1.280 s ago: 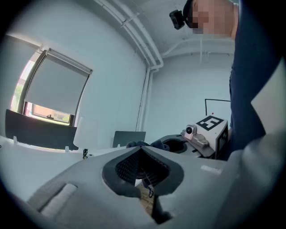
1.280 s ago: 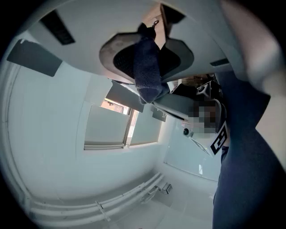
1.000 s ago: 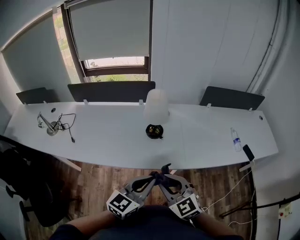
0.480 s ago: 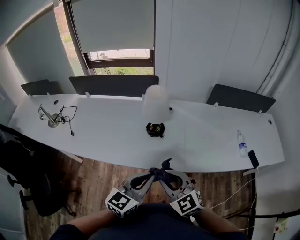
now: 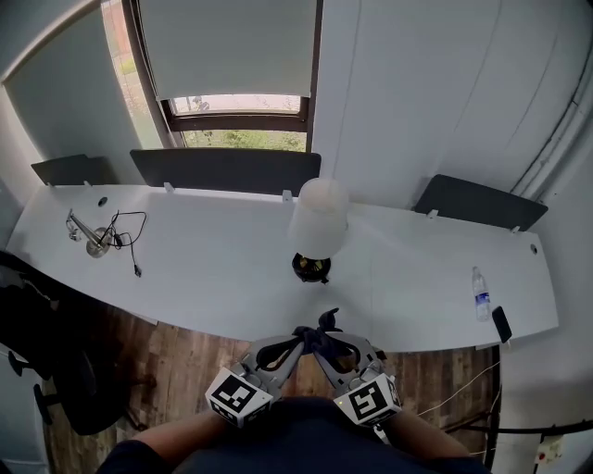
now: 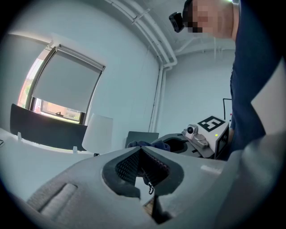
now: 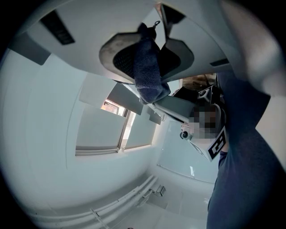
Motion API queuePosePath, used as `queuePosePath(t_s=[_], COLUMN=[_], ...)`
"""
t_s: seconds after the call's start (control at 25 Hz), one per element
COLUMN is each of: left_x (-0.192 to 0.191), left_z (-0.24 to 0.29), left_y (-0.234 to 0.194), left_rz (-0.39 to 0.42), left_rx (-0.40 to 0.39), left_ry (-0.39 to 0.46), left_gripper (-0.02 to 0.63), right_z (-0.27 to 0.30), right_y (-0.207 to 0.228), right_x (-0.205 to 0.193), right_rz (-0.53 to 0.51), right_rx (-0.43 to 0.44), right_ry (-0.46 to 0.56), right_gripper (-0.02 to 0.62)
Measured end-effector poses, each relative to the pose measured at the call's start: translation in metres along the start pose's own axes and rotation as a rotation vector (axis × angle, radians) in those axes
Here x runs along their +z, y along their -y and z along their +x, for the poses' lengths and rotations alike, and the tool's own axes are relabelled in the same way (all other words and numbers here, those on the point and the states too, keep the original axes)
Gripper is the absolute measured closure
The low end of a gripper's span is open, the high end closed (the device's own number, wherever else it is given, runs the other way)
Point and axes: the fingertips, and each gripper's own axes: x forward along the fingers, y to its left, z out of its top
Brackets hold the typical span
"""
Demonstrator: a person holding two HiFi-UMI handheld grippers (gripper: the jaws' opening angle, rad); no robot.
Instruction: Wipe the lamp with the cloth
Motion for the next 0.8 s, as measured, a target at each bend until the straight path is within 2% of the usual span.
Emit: queuePosePath(t_s=[0.44, 0.6, 0.8], left_x=[0.021, 0.02, 0.029], left_z=[-0.006, 0.0, 0.016], left_y=[-0.084, -0.095, -0.104], left_rz=[0.005, -0.018, 0.006], left_rx=[-0.142, -0.167, -0.157], left_ry=[0.003, 0.001, 0.011], left_gripper=[0.6, 0.6, 0.6], right_z=[0.078, 0.089, 0.094], right_y=[0.024, 0.034, 0.056], right_x=[0.039, 0.039, 0.041], right_rz=[-0.061, -0.08, -0.108], right_rx=[-0.153, -0.182, -0.18], right_ry=[-0.061, -0.082, -0.076], right_gripper=[0.492, 0.492, 0.492])
